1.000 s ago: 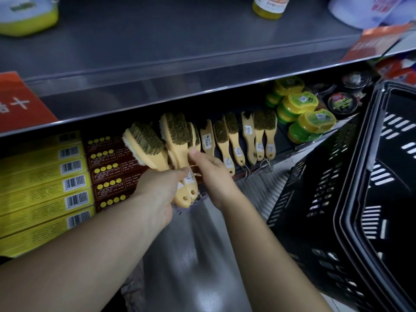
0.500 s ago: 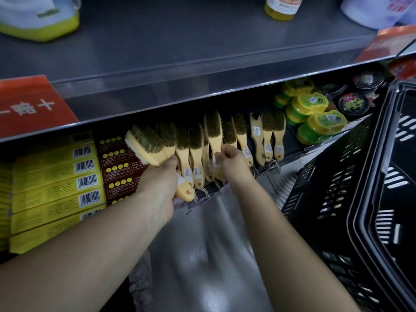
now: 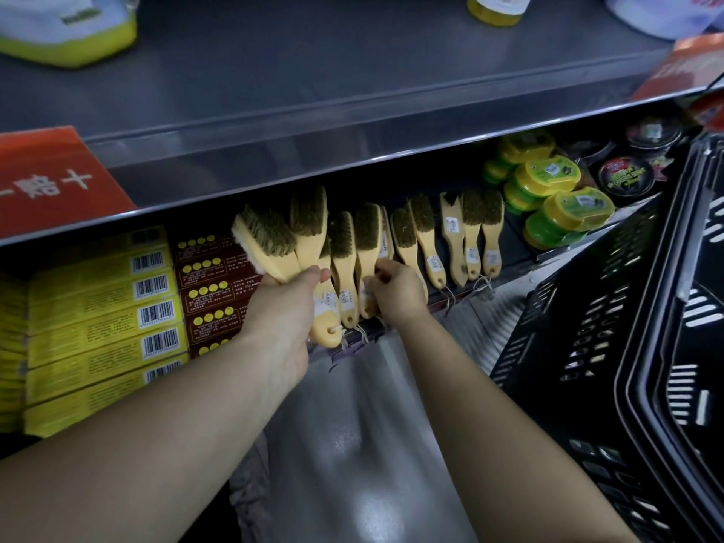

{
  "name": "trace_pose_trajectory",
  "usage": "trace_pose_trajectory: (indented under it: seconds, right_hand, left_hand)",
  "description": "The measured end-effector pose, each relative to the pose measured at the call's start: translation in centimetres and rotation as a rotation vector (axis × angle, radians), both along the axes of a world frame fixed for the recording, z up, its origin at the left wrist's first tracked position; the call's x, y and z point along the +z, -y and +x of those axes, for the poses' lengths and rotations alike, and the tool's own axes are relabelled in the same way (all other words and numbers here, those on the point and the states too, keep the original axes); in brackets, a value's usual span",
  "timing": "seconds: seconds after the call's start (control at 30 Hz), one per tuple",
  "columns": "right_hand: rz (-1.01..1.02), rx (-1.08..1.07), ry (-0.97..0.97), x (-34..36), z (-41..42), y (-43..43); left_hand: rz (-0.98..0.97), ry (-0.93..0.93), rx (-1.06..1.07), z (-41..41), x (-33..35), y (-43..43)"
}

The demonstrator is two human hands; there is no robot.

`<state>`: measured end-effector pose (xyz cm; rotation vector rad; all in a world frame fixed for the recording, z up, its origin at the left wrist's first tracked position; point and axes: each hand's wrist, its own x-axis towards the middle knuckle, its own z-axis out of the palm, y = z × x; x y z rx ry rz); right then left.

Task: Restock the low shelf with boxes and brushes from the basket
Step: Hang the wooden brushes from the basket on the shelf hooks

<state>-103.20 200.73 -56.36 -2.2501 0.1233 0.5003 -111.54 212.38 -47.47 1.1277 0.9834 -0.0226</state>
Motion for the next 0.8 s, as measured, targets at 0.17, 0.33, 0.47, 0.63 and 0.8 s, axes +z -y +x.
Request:
trace_pose_trajectory:
  seconds: [0.17,0.33,0.47,0.63,0.8]
  right_hand:
    - [0.050,-0.079,0.096,1.6,-0.7,0.1]
    - [0.546,-0.039,-0.053,5.1,-4.0,-0.3]
    - [0.817,-0.060,-0.185,5.2,-6.0,-0.9]
    - [0.815,-0.228,-0.168,5.2,-4.5,0.6]
    - [0.763,-0.115,-0.144,5.3,-4.5,-1.1]
  left_hand:
    - [-0.068,-0.038,-0.012,-0.2,-0.2,0.3]
    - [-0.057,-0.060,-0.080,-0.2,-0.6,0.4]
    - [-0.060,-0.075,-0.151,-0.2,-0.8,0.7]
    - [-0.103,-0.057,-0.160,0.0,-0.9,0.9]
    - [-0.021,0.014,-0.136,0.6,-1.5,1.0]
